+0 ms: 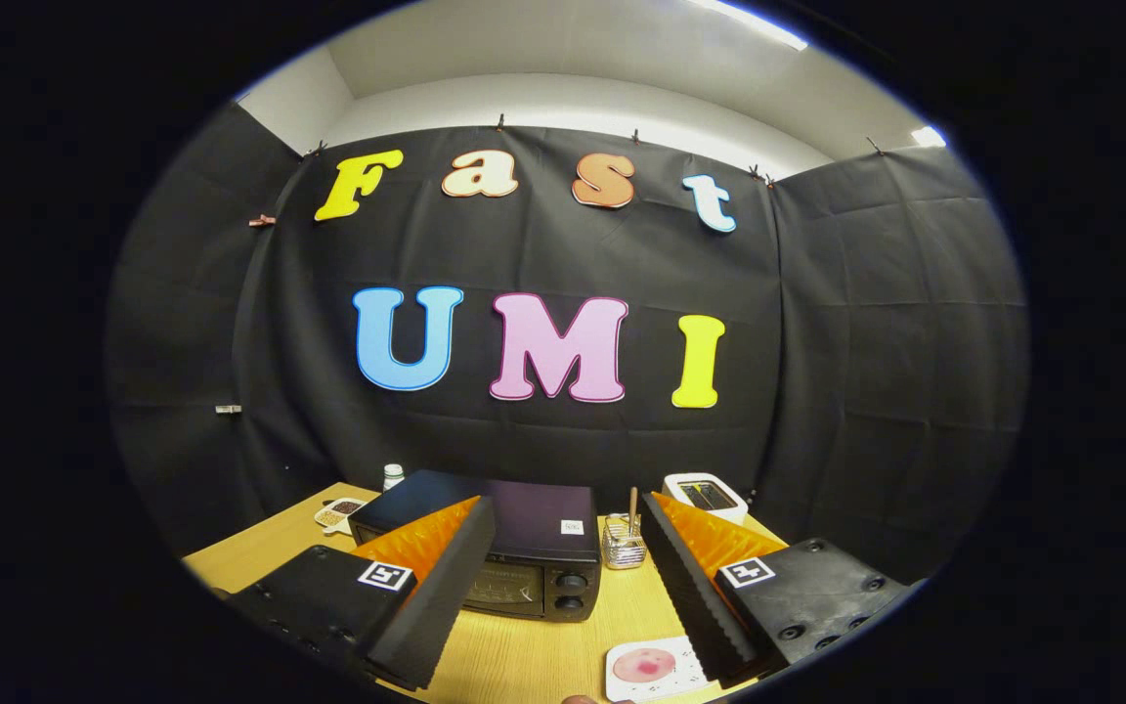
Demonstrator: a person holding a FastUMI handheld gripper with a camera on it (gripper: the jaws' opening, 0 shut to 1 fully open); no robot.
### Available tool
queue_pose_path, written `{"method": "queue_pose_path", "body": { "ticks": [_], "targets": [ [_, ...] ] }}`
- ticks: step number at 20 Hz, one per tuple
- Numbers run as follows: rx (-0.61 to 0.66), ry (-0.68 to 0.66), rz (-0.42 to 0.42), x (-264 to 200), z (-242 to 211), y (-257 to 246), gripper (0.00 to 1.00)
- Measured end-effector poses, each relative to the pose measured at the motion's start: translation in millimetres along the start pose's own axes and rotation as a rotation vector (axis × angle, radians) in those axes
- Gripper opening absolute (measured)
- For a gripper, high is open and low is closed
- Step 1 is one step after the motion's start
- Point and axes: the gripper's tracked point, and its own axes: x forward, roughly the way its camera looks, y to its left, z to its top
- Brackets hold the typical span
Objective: Open the toaster oven, put the food inside, and close the toaster oven door.
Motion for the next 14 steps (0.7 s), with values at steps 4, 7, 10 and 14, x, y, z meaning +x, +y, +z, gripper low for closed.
{"method": "queue_pose_path", "body": {
  "ticks": [4,7,10,14],
  "targets": [
    [0.02,0.042,0.008,17,-13,15,0.98],
    [0.032,0.044,0.012,34,-14,30,0.98],
    [0.013,0.078,0.027,54,-28,54,0.98],
    [0.042,0.148,0.034,81,-52,87,0.98]
  ]
}}
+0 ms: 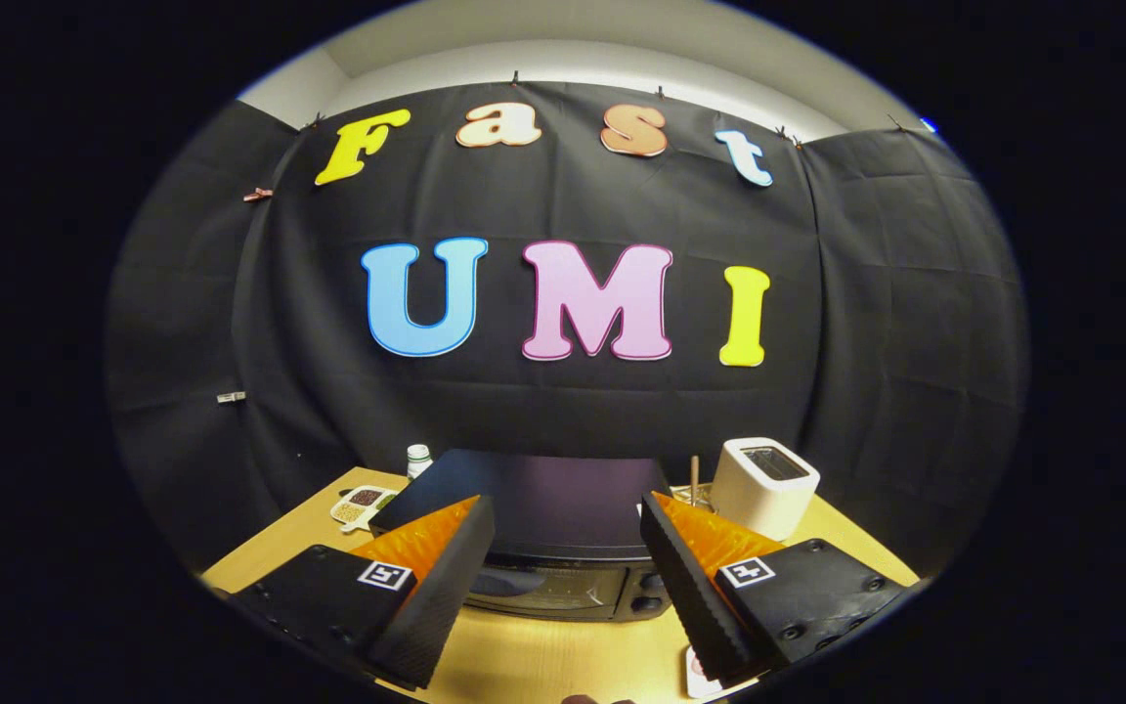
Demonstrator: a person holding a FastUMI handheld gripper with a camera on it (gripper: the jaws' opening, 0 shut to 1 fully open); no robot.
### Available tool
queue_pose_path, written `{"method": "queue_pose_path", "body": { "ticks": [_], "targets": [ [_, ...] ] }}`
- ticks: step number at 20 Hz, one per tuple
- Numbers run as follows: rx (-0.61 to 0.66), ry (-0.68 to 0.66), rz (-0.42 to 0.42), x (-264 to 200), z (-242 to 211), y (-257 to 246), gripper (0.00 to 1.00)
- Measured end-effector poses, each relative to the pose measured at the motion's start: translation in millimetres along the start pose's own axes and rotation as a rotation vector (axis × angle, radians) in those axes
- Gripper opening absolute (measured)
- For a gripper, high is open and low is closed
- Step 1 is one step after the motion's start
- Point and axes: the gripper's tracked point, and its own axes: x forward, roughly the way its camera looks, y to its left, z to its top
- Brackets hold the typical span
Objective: Open the toaster oven, put the food inside, and close the toaster oven door.
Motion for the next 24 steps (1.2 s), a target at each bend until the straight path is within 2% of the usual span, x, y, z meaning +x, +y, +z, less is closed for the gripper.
{"method": "queue_pose_path", "body": {
  "ticks": [12,17,21,24],
  "targets": [
    [-0.051,0.194,0.004,66,-92,42,0.98],
    [-0.044,0.232,0.002,74,-111,48,0.99],
    [0.061,0.282,-0.014,68,-119,48,0.98],
    [0.024,0.315,0.015,54,-125,54,0.99]
  ]
}}
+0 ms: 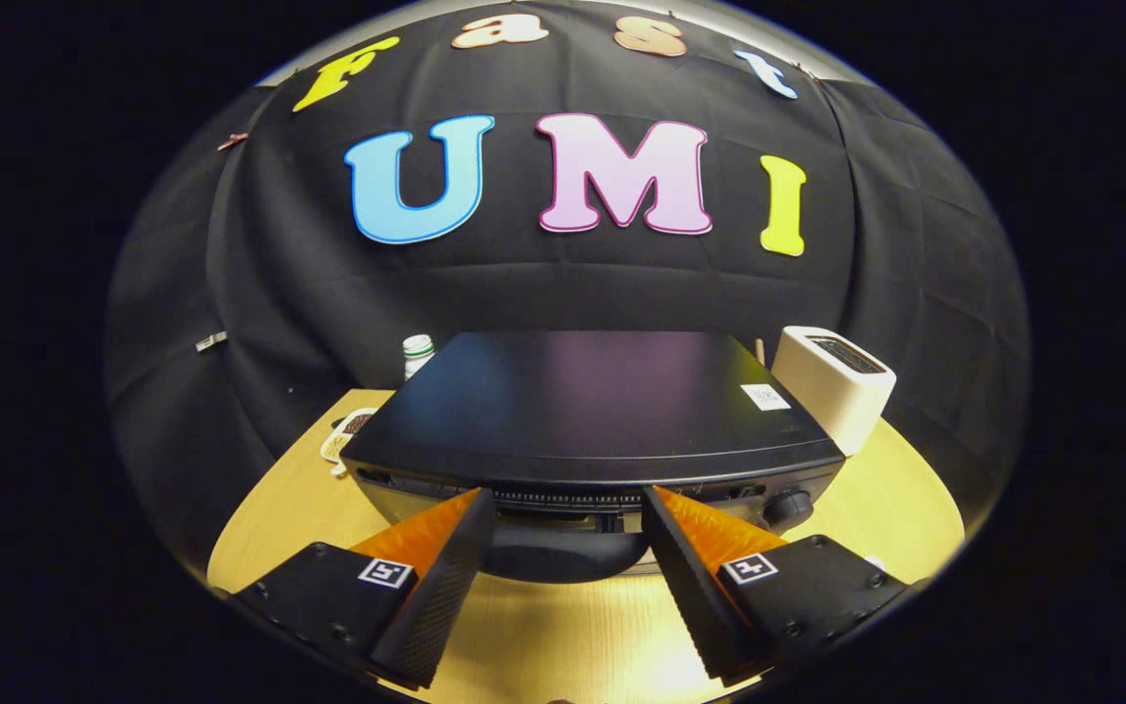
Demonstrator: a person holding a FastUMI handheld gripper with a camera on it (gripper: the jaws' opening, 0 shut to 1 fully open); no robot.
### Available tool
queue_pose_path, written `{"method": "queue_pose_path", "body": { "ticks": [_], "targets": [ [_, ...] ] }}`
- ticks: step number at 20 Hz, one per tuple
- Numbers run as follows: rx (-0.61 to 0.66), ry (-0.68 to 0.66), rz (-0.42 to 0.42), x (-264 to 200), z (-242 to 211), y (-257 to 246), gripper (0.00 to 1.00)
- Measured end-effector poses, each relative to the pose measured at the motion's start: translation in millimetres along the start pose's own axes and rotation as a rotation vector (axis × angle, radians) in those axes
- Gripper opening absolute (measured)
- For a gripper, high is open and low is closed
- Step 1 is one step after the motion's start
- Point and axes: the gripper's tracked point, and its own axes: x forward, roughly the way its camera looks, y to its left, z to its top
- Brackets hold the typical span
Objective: Open the toaster oven, put the food inside, and close the toaster oven door.
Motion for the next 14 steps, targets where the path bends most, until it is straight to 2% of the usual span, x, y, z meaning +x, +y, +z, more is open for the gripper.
{"method": "queue_pose_path", "body": {
  "ticks": [14],
  "targets": [
    [-0.026,0.044,-0.011,-49,-61,2,0.99]
  ]
}}
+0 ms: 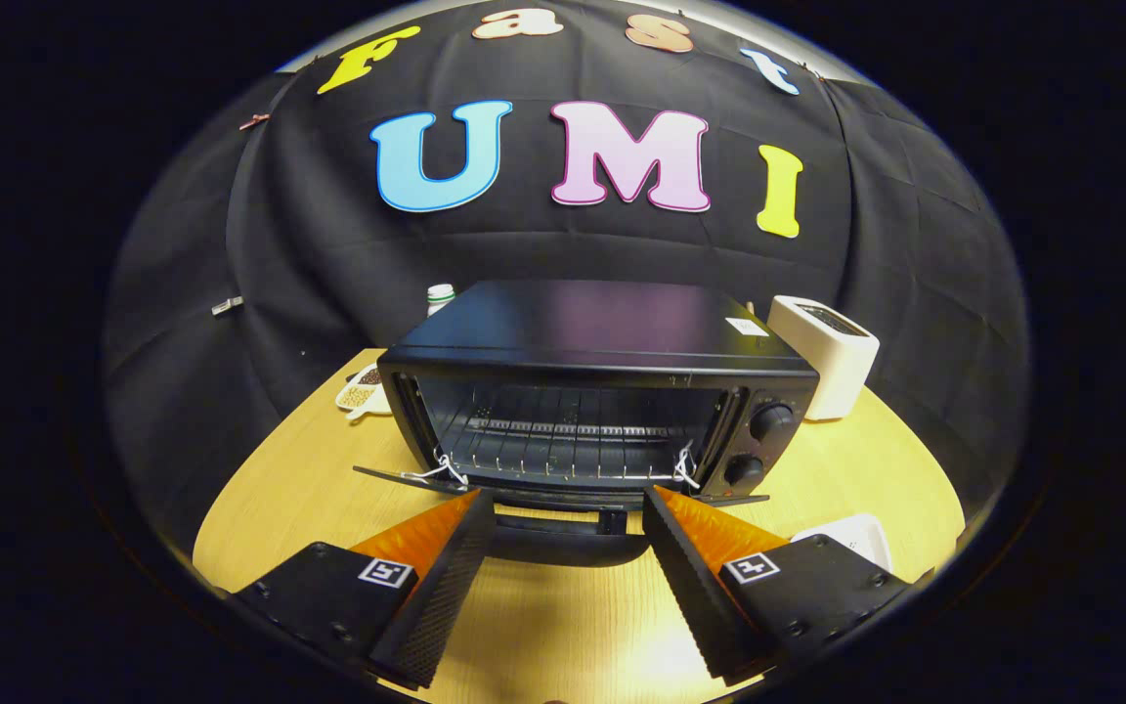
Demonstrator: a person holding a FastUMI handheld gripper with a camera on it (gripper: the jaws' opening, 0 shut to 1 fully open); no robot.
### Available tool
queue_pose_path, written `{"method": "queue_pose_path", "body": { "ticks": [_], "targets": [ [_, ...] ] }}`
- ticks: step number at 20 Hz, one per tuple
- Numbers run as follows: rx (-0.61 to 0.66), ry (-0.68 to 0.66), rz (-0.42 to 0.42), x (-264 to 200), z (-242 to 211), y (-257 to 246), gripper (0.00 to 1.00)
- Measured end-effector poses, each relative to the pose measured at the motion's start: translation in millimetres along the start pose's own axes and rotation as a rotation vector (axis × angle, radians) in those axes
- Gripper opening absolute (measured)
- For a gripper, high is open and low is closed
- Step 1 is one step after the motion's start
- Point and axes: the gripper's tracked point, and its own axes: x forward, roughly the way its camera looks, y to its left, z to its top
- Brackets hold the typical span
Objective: Open the toaster oven, put the food inside, and close the toaster oven door.
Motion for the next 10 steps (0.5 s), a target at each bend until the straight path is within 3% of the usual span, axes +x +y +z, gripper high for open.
{"method": "queue_pose_path", "body": {
  "ticks": [5,10],
  "targets": [
    [-0.079,0.053,-0.002,-5,-33,2,1.0],
    [-0.056,0.171,0.018,-9,-78,3,1.0]
  ]
}}
